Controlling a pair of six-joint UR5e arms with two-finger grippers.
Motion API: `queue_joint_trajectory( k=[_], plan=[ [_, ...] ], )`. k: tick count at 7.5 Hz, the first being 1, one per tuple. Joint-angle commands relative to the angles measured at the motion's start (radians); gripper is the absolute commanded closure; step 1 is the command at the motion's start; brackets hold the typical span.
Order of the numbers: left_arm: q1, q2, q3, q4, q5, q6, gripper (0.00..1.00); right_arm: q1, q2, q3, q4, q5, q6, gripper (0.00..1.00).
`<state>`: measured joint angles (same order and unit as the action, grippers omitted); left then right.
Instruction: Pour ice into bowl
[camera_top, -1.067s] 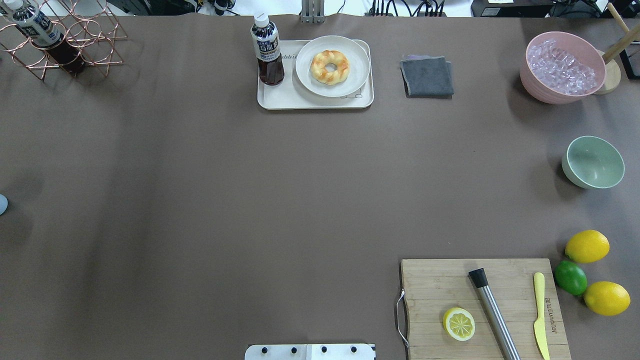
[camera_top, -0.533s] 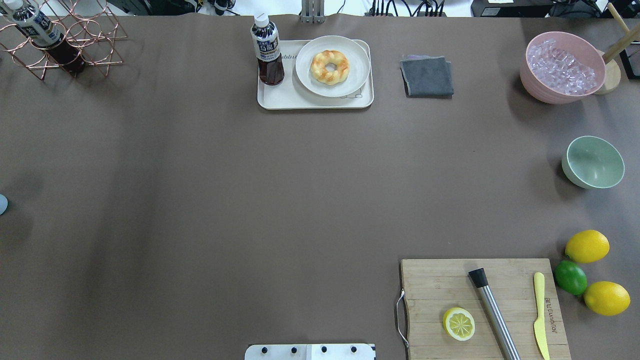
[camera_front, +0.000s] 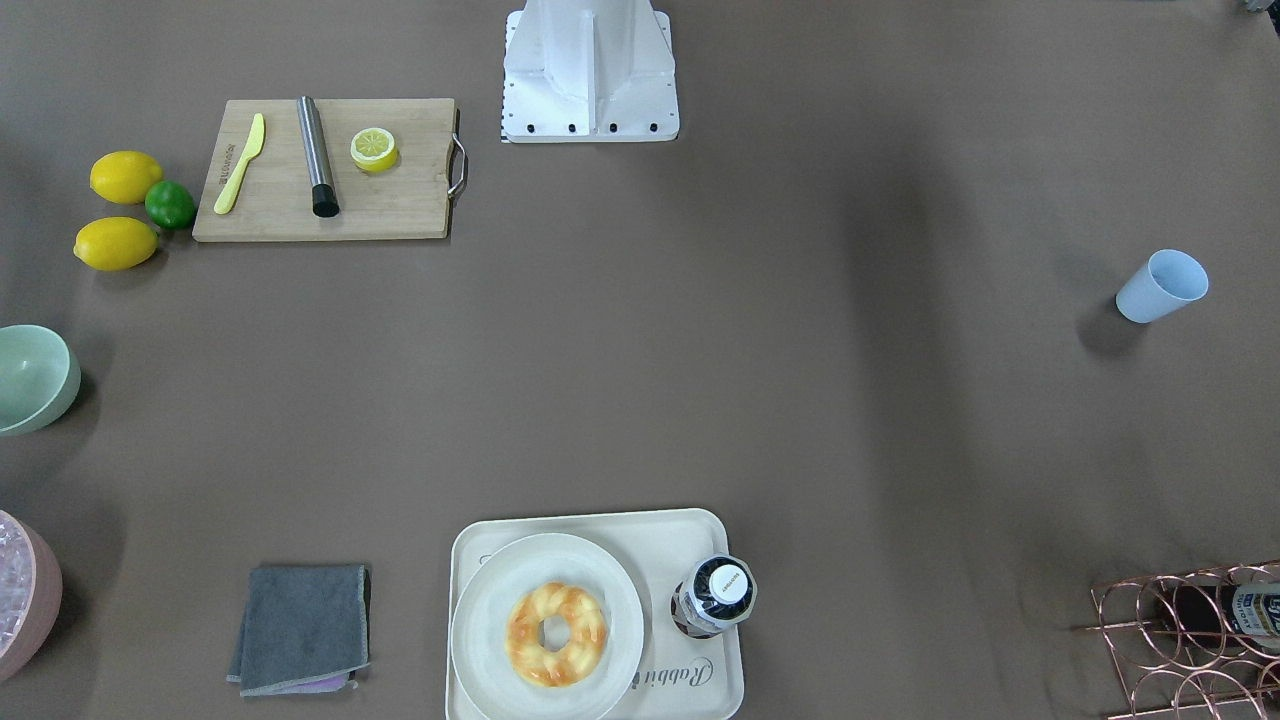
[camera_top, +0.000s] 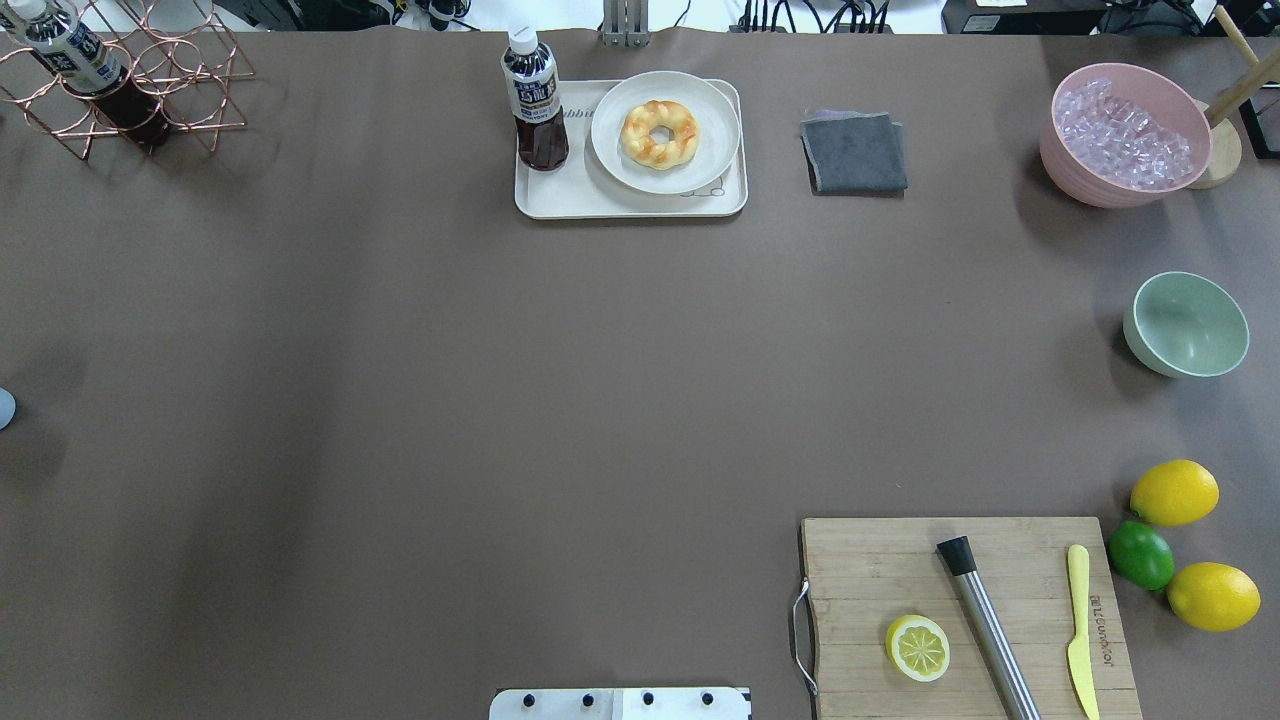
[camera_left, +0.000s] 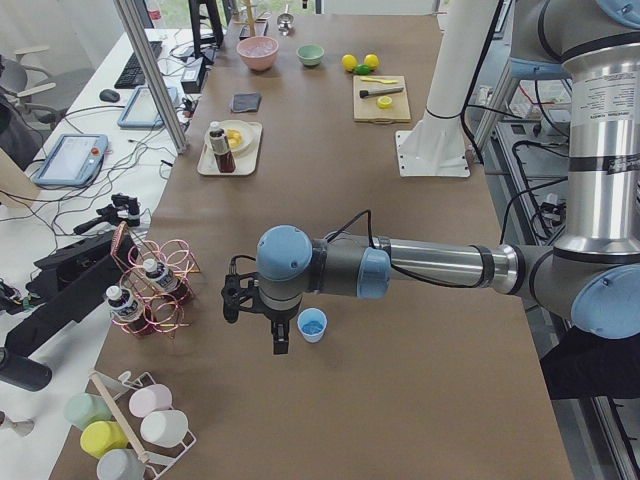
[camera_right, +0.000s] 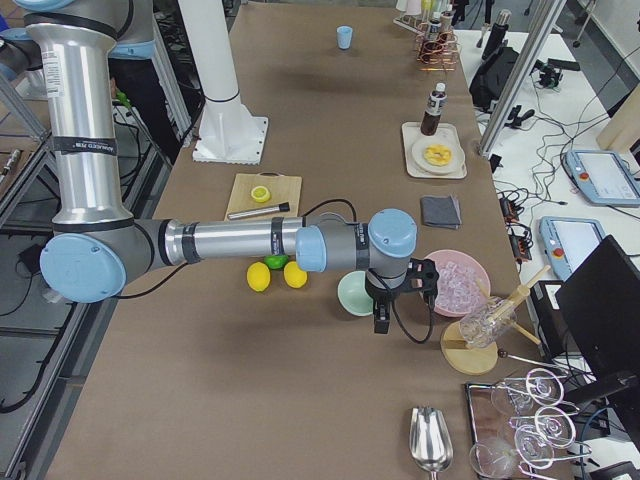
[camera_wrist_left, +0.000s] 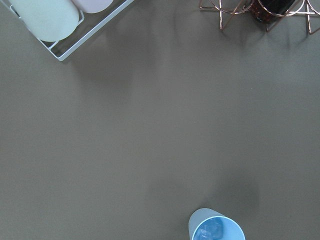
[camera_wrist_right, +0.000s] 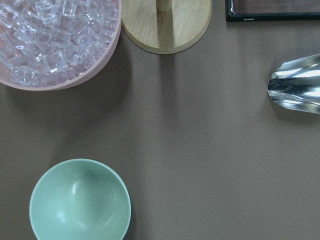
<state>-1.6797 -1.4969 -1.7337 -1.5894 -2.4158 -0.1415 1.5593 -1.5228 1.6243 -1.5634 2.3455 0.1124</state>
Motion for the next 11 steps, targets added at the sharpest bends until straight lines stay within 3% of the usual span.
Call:
queue_joint_trajectory(
  k=[1, 2, 4, 7, 11],
  plan=[
    [-0.003, 0.017, -0.09, -0.001, 0.056, -0.182, 0.03, -0.005, 0.007, -0.023, 0.016, 0.001, 0.003, 0.01],
    [0.003, 0.02, -0.145, -0.003, 0.11, -0.31, 0.03, -0.021, 0.013, -0.036, 0.038, 0.0, 0.016, 0.01],
    [0.006, 0.061, -0.216, -0.001, 0.112, -0.352, 0.03, -0.07, 0.012, -0.105, 0.226, 0.0, 0.151, 0.01],
    [0.037, 0.109, -0.253, -0.099, 0.119, -0.603, 0.03, -0.163, 0.015, -0.138, 0.305, -0.011, 0.223, 0.02],
    [0.284, 0.095, -0.254, -0.173, 0.367, -0.971, 0.03, -0.269, 0.022, -0.233, 0.466, -0.046, 0.227, 0.03]
  ],
)
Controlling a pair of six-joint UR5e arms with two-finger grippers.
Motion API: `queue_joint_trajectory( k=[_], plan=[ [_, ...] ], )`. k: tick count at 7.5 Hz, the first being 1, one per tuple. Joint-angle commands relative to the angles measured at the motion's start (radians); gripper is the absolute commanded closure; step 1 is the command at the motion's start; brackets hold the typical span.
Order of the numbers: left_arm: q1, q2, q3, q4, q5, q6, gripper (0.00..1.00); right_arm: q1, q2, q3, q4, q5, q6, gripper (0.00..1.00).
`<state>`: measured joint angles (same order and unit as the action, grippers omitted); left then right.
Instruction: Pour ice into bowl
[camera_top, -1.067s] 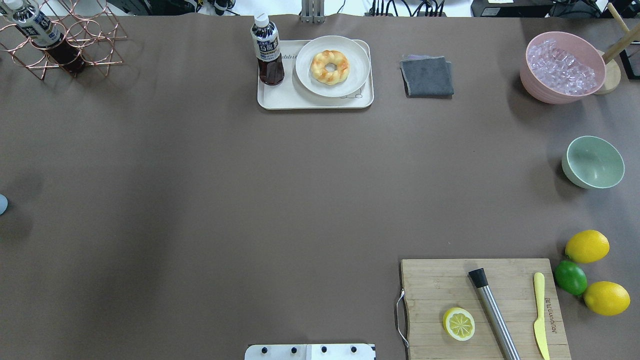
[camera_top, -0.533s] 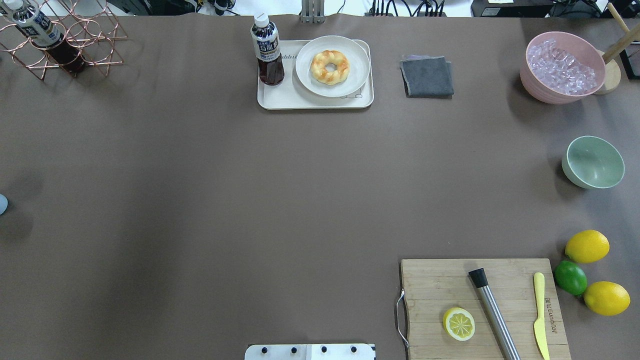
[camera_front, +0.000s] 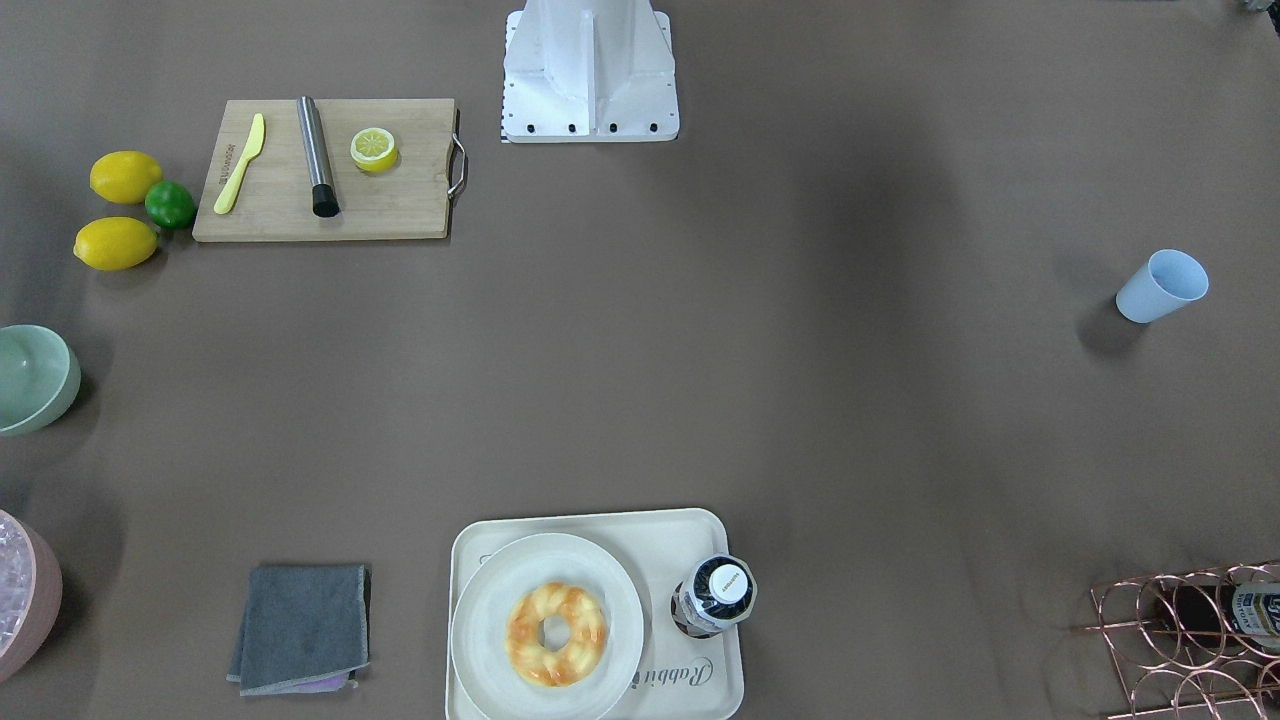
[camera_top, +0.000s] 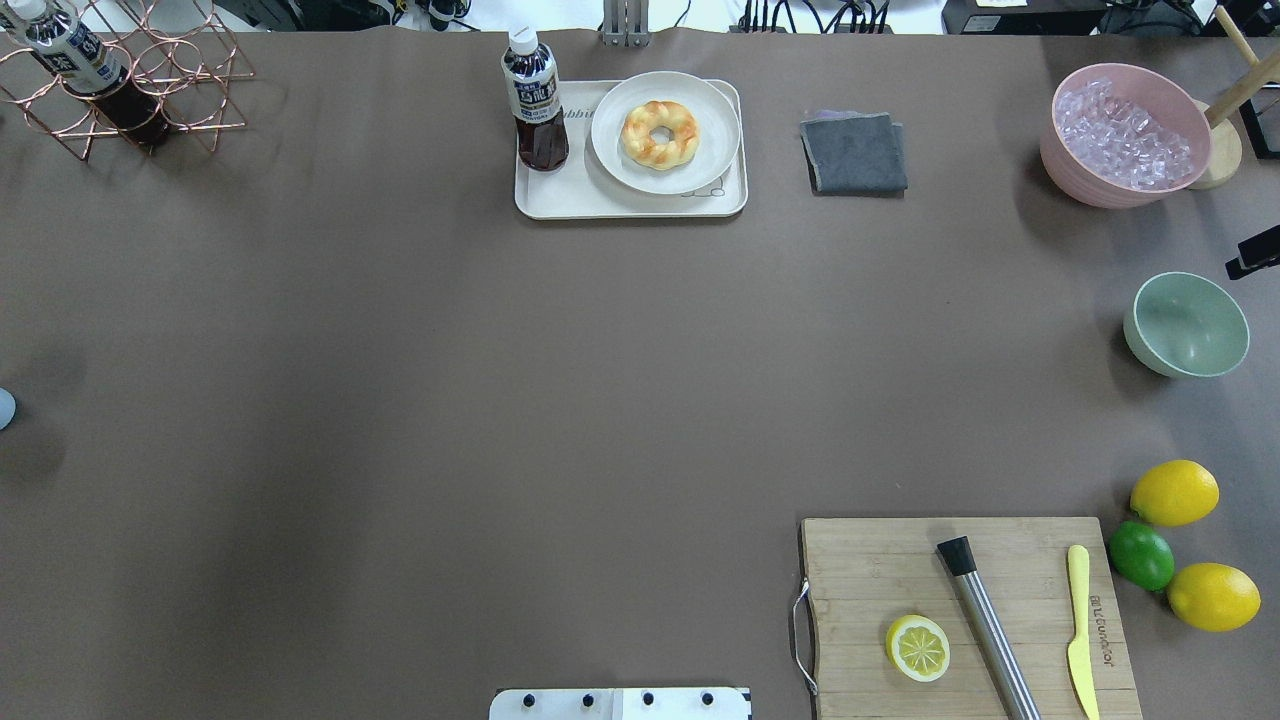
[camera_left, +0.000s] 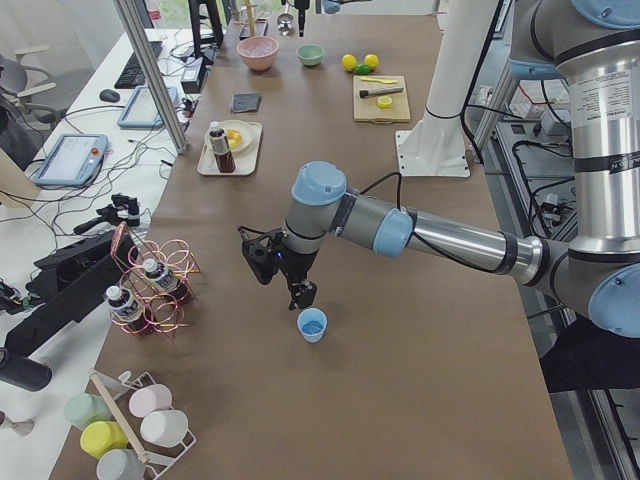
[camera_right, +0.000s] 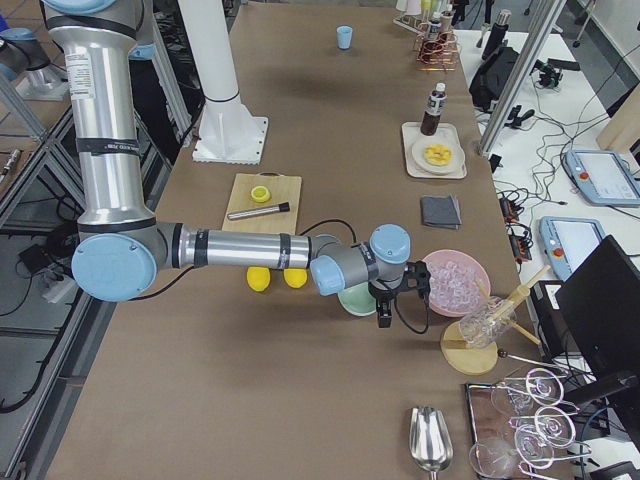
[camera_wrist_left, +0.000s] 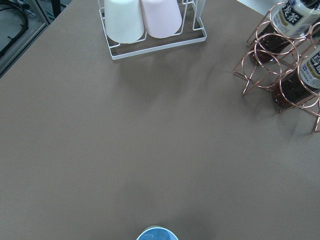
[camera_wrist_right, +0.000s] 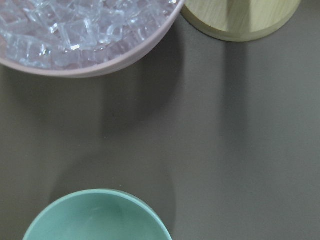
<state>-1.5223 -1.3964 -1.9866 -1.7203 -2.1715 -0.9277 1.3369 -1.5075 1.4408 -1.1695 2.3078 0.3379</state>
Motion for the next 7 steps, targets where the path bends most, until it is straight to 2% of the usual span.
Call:
queue_joint_trajectory(
  k=[1, 4, 5, 6, 7],
  plan=[
    [0.178, -0.021, -0.006, -0.042, 0.166, -0.269, 0.04, -0.051, 0.007, -0.053, 0.076, -0.024, 0.001, 0.03],
    [0.332, -0.039, -0.015, -0.03, 0.346, -0.556, 0.05, -0.07, 0.006, -0.057, 0.076, -0.027, 0.0, 0.06],
    [0.39, -0.041, -0.015, 0.011, 0.439, -0.616, 0.05, -0.079, 0.007, -0.062, 0.077, -0.027, 0.0, 0.06],
    [0.418, -0.05, -0.027, 0.068, 0.484, -0.663, 0.07, -0.088, 0.006, -0.077, 0.103, -0.03, 0.001, 0.06],
    [0.43, -0.068, -0.043, 0.134, 0.499, -0.707, 0.07, -0.094, 0.006, -0.092, 0.132, -0.033, 0.001, 0.16]
  ],
)
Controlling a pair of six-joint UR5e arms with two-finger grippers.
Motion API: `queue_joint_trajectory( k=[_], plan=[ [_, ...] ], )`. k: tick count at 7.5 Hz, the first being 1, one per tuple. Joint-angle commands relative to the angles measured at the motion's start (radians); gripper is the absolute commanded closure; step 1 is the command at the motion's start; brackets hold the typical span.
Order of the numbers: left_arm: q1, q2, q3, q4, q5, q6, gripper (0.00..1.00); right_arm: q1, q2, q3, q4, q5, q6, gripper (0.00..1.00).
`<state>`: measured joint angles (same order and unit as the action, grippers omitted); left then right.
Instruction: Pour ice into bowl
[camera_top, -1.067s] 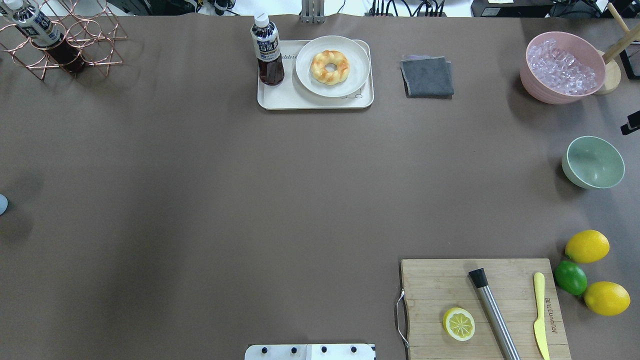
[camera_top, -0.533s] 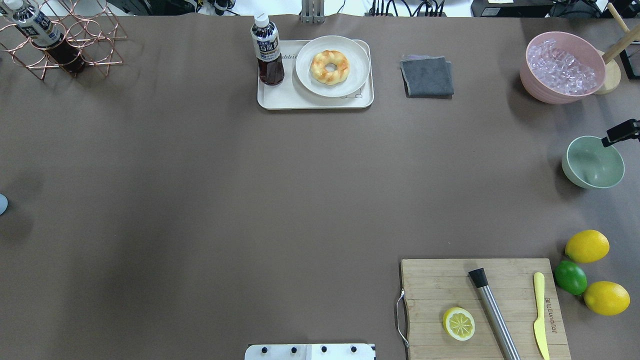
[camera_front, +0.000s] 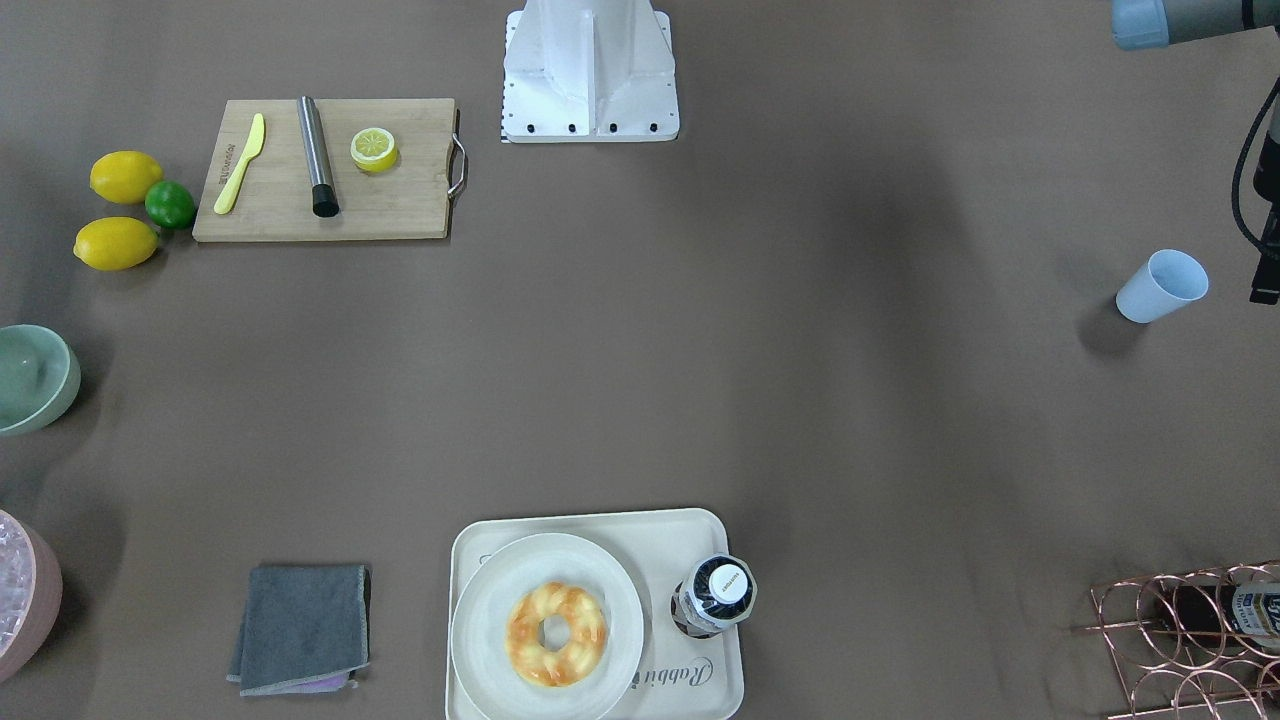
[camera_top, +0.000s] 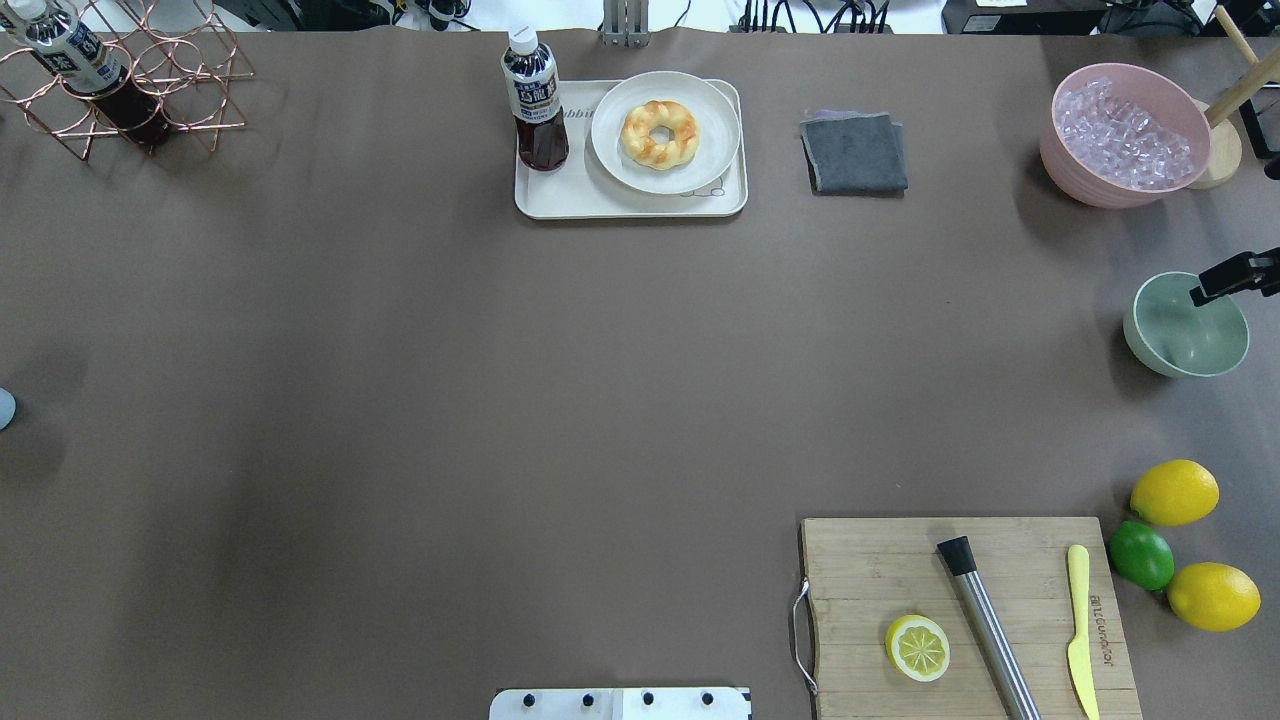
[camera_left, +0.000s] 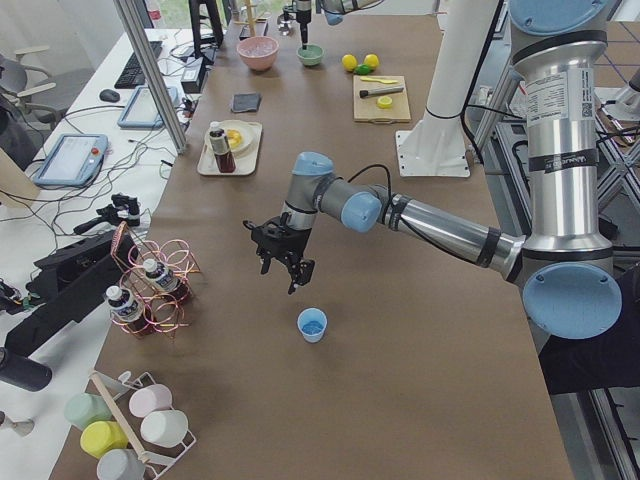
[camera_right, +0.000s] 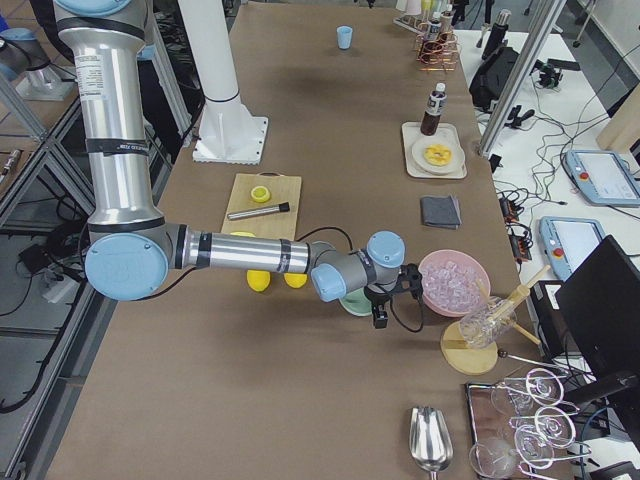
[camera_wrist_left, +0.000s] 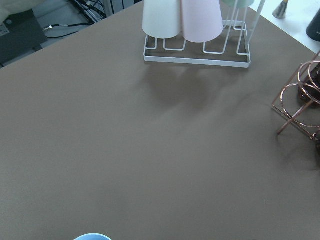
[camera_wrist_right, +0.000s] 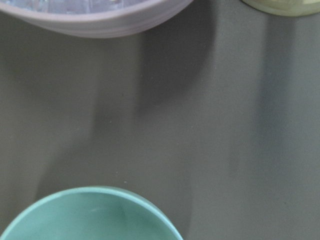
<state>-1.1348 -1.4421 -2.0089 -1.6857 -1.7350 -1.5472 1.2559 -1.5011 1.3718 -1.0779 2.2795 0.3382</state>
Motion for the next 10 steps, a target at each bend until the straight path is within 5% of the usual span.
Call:
queue_joint_trajectory(
  k=[1, 3, 10],
  plan=[
    [0.077, -0.058, -0.022, 0.183, 0.115, -0.132, 0.07, -0.015, -0.005, -0.029, 0.052, -0.005, 0.001, 0.37],
    [0.124, -0.122, -0.011, 0.311, 0.175, -0.218, 0.04, -0.015, -0.013, -0.025, 0.059, 0.0, 0.001, 1.0],
    [0.343, -0.34, 0.208, 0.726, 0.298, -0.523, 0.03, -0.013, -0.011, 0.07, 0.011, 0.021, -0.004, 1.0]
  ],
)
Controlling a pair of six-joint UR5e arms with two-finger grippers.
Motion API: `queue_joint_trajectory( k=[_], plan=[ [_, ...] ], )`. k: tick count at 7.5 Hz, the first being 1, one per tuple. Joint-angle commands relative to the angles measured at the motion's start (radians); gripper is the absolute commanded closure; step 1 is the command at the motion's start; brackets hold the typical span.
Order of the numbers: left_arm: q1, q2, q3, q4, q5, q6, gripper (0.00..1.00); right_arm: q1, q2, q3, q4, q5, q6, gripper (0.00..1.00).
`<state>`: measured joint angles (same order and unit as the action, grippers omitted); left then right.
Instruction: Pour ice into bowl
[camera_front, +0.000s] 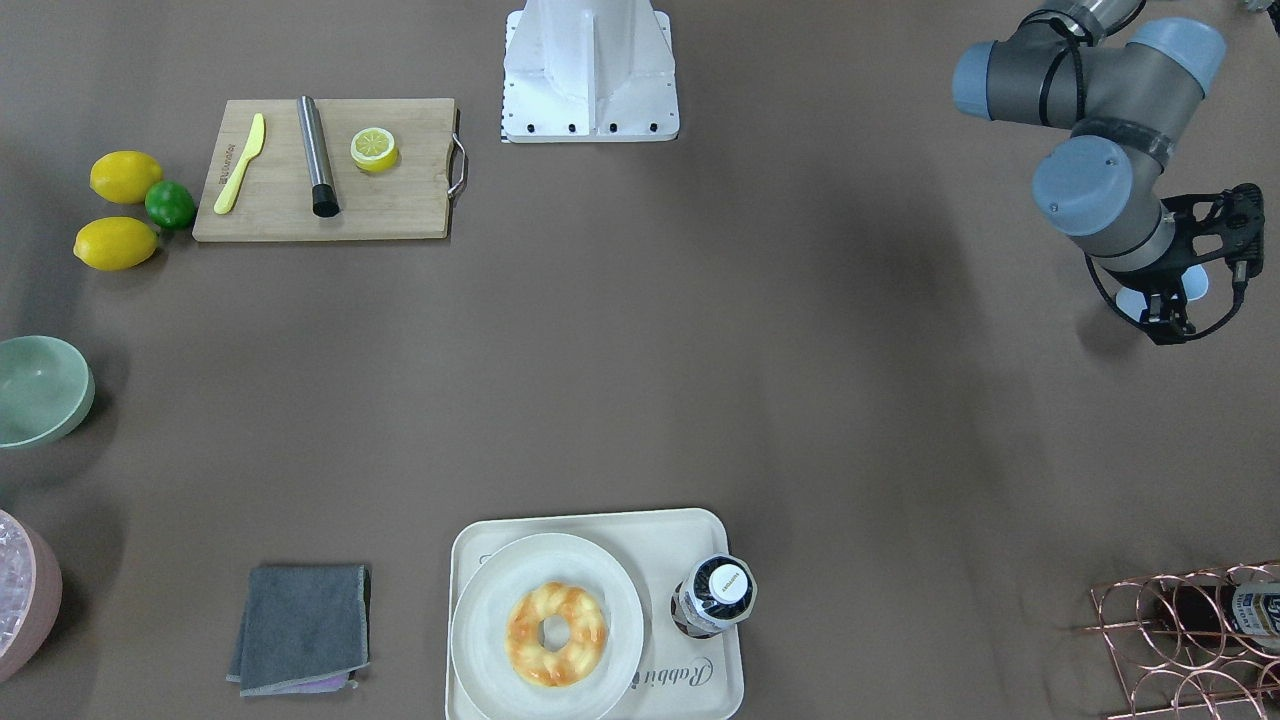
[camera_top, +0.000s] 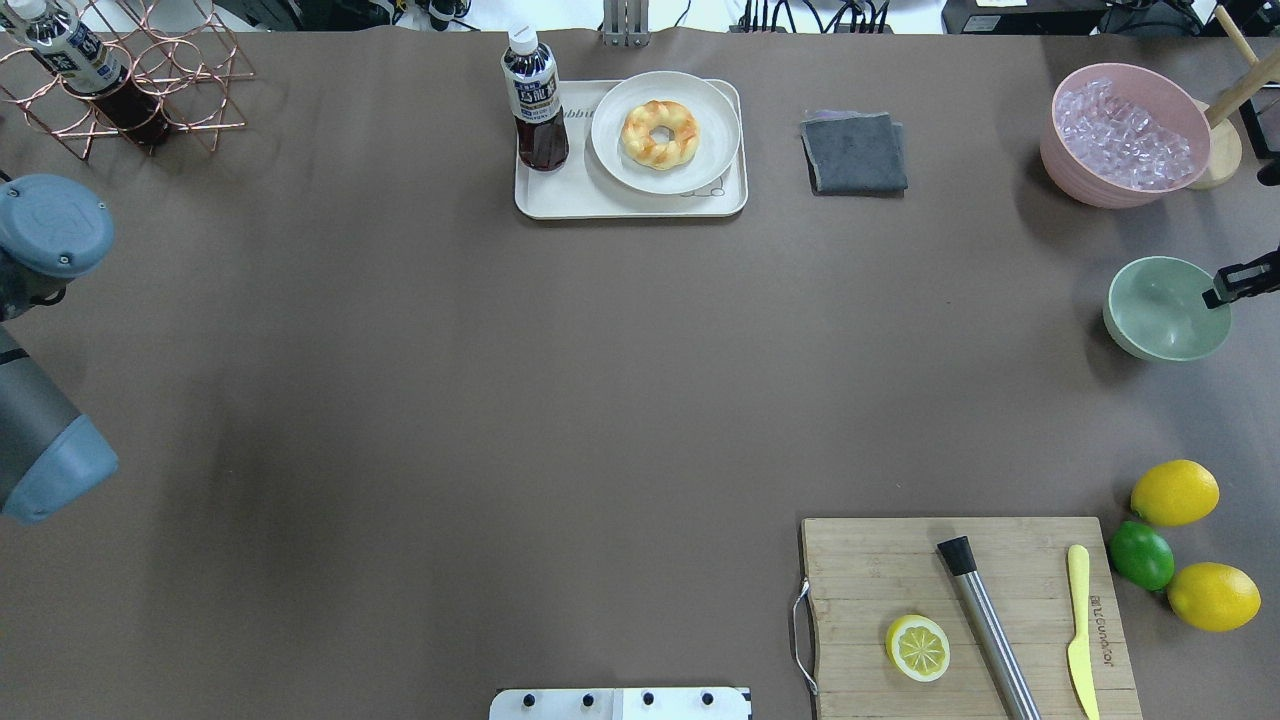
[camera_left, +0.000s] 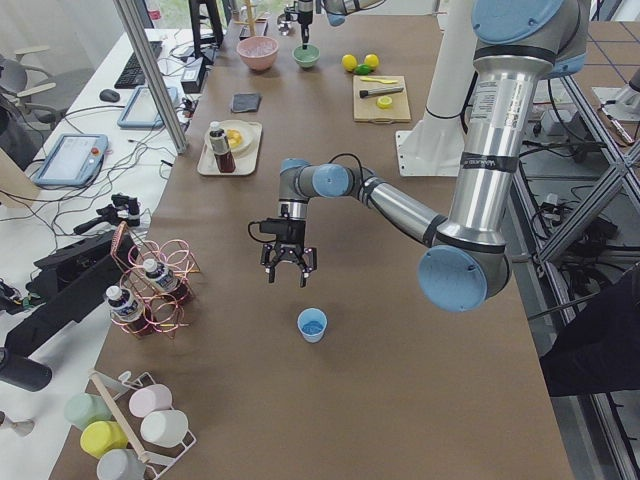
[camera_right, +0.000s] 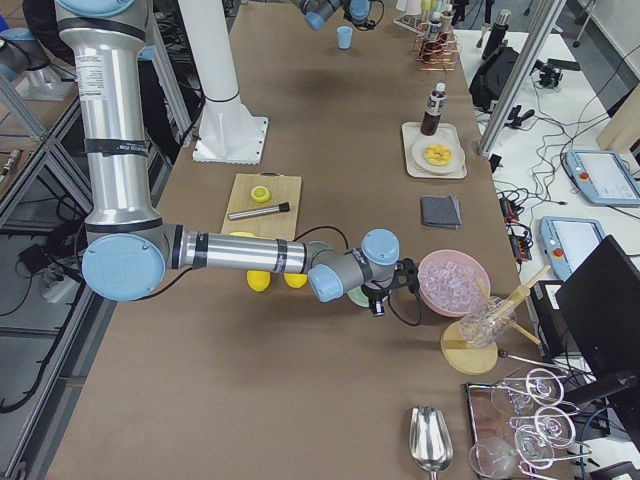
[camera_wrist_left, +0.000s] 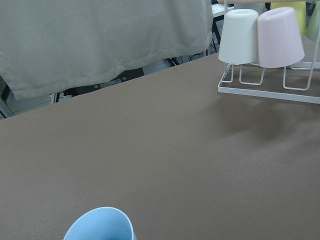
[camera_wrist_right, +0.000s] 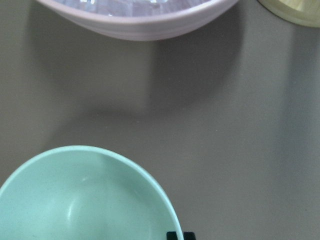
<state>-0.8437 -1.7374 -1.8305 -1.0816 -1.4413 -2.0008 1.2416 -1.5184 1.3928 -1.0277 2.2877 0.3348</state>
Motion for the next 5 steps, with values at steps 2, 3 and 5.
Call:
queue_joint_trajectory(
  k=[2, 3, 5],
  plan=[
    [0.093, -0.059, 0.071, 0.166, 0.004, -0.162, 0.03, 0.002, 0.023, 0.165, -0.202, 0.03, -0.005, 1.0],
    [0.115, -0.06, 0.107, 0.166, 0.004, -0.206, 0.03, 0.004, 0.05, 0.222, -0.3, 0.03, -0.005, 1.0],
    [0.147, -0.06, 0.163, 0.161, 0.002, -0.292, 0.03, 0.004, 0.15, 0.354, -0.571, 0.023, -0.002, 1.0]
  ],
)
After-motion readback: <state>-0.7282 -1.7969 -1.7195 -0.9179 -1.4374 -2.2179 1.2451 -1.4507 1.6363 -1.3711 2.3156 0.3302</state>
